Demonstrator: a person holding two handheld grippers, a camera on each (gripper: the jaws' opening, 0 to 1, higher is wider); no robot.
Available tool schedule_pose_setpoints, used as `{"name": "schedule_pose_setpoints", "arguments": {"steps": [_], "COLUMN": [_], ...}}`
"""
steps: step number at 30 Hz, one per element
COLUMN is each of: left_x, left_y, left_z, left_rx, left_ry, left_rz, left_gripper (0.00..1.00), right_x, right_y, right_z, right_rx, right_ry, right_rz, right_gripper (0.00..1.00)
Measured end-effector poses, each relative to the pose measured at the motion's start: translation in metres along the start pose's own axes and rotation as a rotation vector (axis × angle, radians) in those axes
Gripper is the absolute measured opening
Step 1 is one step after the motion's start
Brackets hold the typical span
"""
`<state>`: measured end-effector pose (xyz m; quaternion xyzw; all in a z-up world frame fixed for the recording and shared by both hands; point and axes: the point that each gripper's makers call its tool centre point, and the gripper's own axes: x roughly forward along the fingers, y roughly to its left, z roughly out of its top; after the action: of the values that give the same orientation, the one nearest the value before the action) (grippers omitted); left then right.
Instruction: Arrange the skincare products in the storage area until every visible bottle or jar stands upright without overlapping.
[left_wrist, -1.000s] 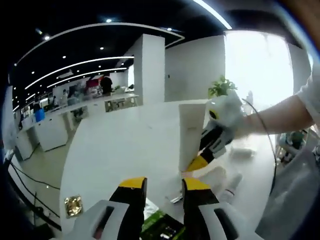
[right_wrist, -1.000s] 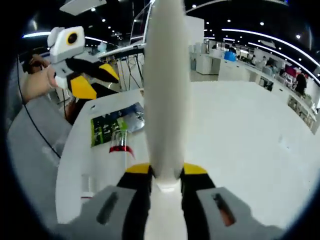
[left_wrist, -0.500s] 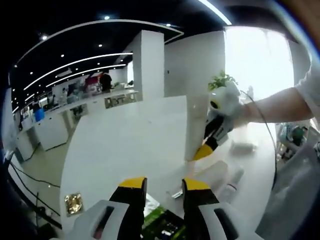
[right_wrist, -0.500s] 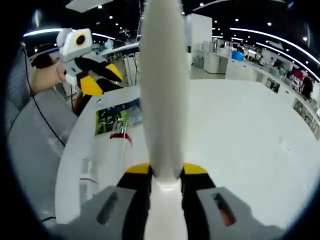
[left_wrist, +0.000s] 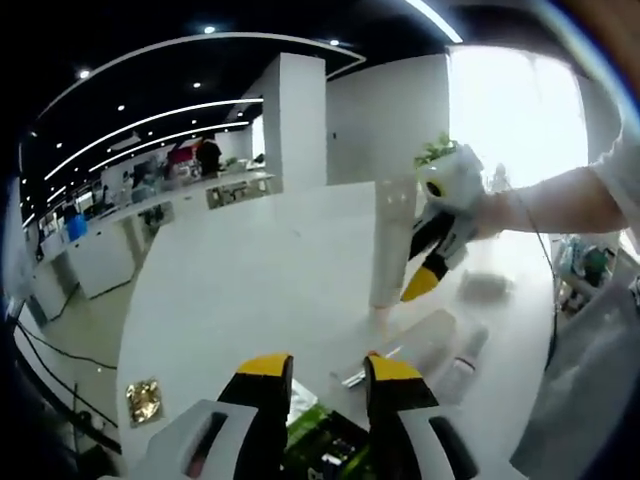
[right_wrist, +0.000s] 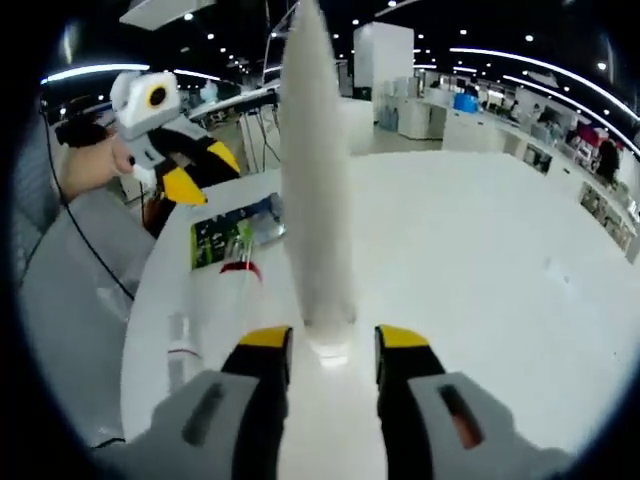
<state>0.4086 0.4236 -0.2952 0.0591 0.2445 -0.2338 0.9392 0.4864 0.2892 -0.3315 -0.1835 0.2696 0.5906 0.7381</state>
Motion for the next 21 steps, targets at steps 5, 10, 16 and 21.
{"name": "schedule_pose_setpoints", "arguments": {"steps": [5,10,16,21], "left_x": [0.003,0.006,0.012,0.012], "left_y": [-0.007,-0.012,-0.02,-0.027], "left_z": [-0.003,-0.009,-0.02,-0.024], "left_rx": [0.026,0.02,0.039,0.06], "left_ry": [0.017,0.037,0.084,0.098], "left_rz": [-0.024,-0.049,-0.08,-0.096], "left_gripper": [0.32,0.33,0.34,0.35], "right_x": [-0.034,-0.049,-0.019,0.008], "right_y": [0.013,0.042,0.069,0.074], "right_z": [-0.008,-0.016,-0.003,-0.003], "right_rx": [0.167,0.226,-0.009,-0.091], "right_ry": [-0.084,-0.144,0.023,0.121], "right_rz": [-0.05,-0.074,-0.047,-0.029], "right_gripper": [0.33,0.33,0.34,0.34]}}
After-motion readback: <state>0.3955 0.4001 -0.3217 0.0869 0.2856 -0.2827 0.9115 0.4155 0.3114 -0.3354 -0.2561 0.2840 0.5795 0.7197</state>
